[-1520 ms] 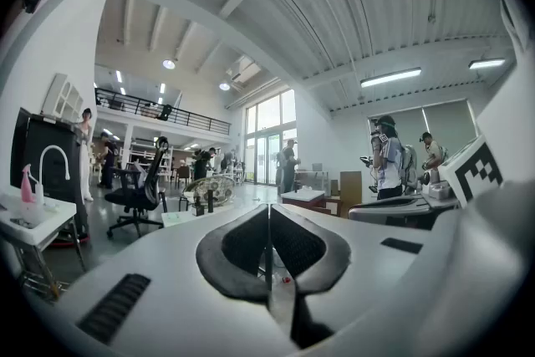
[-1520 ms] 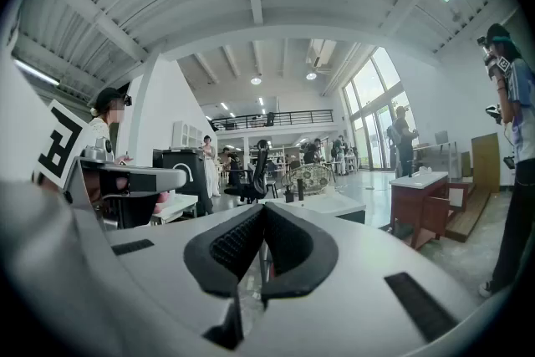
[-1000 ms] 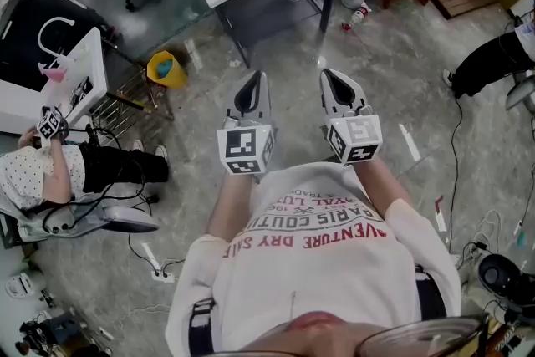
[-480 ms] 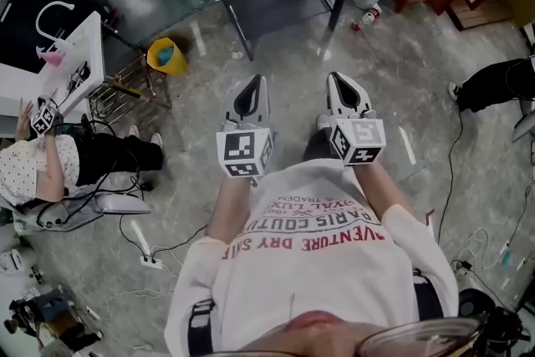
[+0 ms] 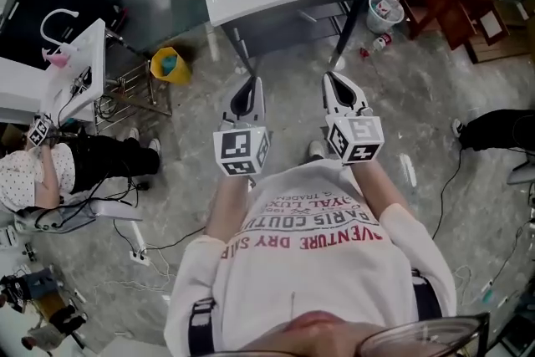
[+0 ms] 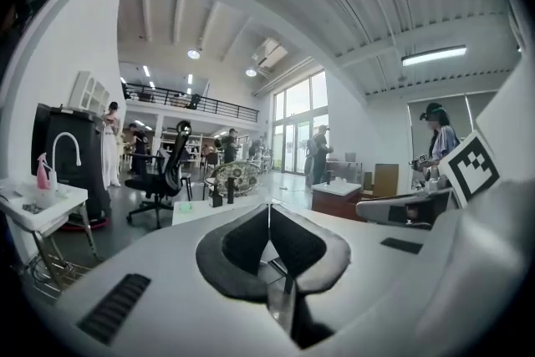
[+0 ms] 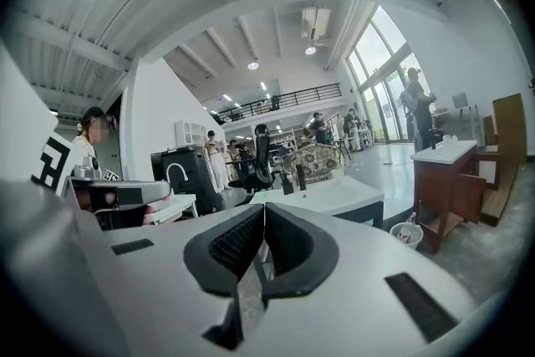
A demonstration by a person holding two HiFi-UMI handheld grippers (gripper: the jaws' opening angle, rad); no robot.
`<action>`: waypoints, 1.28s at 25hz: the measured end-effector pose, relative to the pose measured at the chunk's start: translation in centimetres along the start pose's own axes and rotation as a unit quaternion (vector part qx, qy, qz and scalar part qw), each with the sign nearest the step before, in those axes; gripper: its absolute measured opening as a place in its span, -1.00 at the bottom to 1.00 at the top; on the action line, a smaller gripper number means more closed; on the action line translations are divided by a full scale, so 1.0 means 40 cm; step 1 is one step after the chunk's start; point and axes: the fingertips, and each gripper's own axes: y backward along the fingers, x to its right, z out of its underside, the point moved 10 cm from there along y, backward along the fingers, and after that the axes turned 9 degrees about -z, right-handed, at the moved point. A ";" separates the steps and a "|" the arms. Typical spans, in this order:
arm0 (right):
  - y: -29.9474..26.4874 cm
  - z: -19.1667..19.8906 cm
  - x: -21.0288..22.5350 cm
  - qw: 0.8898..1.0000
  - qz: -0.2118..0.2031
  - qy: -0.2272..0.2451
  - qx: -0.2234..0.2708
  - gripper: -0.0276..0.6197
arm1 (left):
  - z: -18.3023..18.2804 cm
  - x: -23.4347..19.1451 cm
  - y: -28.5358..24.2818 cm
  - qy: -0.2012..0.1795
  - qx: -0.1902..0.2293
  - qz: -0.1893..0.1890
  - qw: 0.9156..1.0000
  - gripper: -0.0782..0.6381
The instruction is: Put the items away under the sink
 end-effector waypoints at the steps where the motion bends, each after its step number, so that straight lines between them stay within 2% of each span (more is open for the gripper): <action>1: -0.012 -0.019 0.035 1.000 -0.003 0.002 0.001 -0.83 | -0.011 0.019 -0.032 0.000 0.003 -0.002 1.000 -0.70; 5: -0.058 -0.066 0.186 1.000 -0.011 0.006 -0.004 -0.83 | -0.041 0.092 -0.164 0.009 0.011 -0.017 1.000 -0.71; 9: -0.090 -0.100 0.302 1.000 -0.025 0.014 -0.006 -0.83 | -0.037 0.158 -0.257 0.025 0.000 -0.027 0.999 -0.70; 13: -0.137 -0.104 0.387 1.000 -0.019 -0.008 -0.008 -0.83 | -0.038 0.173 -0.328 0.038 -0.015 -0.028 0.999 -0.71; 17: -0.194 -0.114 0.420 1.000 -0.014 -0.005 -0.002 -0.83 | -0.031 0.147 -0.390 0.016 -0.018 -0.047 0.999 -0.70; 23: -0.315 -0.116 0.463 1.000 -0.013 0.005 -0.011 -0.83 | -0.025 0.087 -0.530 0.041 -0.022 -0.036 0.998 -0.70; 32: -0.654 -0.193 0.516 1.000 -0.008 0.007 -0.022 -0.83 | -0.110 -0.109 -0.844 0.045 -0.027 -0.015 0.999 -0.70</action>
